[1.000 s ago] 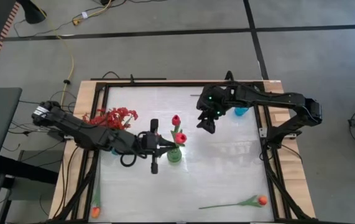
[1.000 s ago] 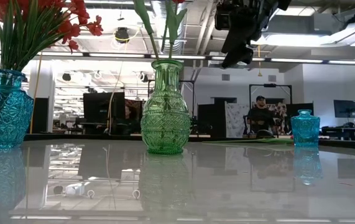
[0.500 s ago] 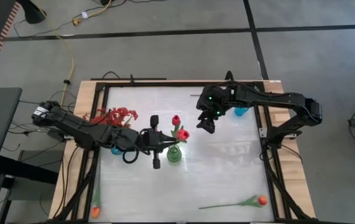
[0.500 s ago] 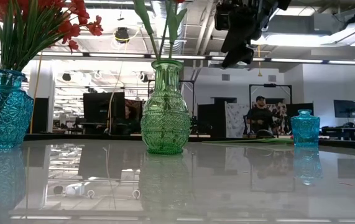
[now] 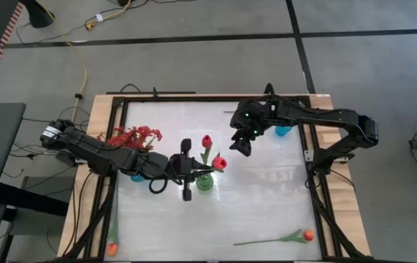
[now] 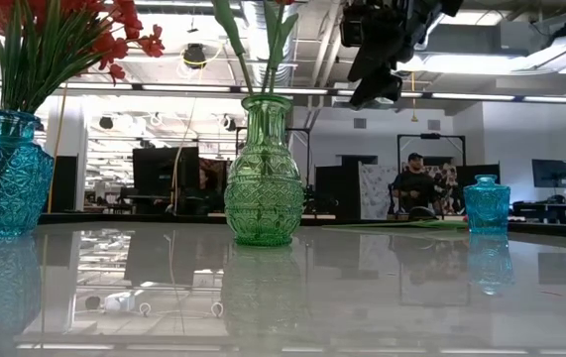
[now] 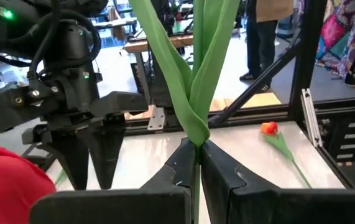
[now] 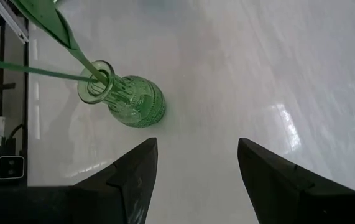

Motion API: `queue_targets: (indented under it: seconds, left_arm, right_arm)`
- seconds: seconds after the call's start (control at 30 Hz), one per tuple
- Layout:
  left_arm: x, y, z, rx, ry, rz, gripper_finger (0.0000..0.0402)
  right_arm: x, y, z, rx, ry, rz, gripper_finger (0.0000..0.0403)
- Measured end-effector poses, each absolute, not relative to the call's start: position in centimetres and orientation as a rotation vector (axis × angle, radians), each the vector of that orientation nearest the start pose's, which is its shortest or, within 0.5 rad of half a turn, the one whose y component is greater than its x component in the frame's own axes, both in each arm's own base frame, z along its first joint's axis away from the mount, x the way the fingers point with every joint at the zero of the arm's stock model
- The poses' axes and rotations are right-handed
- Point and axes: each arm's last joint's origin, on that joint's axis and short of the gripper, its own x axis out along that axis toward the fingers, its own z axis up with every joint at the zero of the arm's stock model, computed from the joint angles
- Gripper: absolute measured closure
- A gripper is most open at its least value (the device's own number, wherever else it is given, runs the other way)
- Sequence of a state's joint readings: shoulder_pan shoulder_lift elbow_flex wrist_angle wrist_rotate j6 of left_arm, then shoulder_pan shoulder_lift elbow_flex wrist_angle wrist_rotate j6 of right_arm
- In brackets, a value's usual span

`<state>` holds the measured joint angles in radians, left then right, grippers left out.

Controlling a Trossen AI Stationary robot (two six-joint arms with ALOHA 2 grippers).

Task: Sort flowers into vase by color
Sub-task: Put the pink flower into the green vase

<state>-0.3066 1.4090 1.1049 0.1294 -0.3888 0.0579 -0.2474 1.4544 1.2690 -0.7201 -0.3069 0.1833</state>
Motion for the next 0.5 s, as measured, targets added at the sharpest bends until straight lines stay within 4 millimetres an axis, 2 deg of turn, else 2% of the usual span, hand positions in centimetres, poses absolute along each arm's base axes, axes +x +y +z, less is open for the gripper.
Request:
queue_targets:
  seconds: [0.23, 0.5]
  left_arm:
    - [31.1, -8.1, 32.6, 0.046, 0.223, 0.101, 0.0402]
    - [31.1, -8.1, 32.6, 0.048, 0.222, 0.101, 0.0401]
  right_arm:
    - [29.3, -6.3, 30.5, 0.419, 0.878, -0.019, 0.0153]
    - [29.6, -5.0, 30.4, 0.396, 0.890, 0.033, 0.0153]
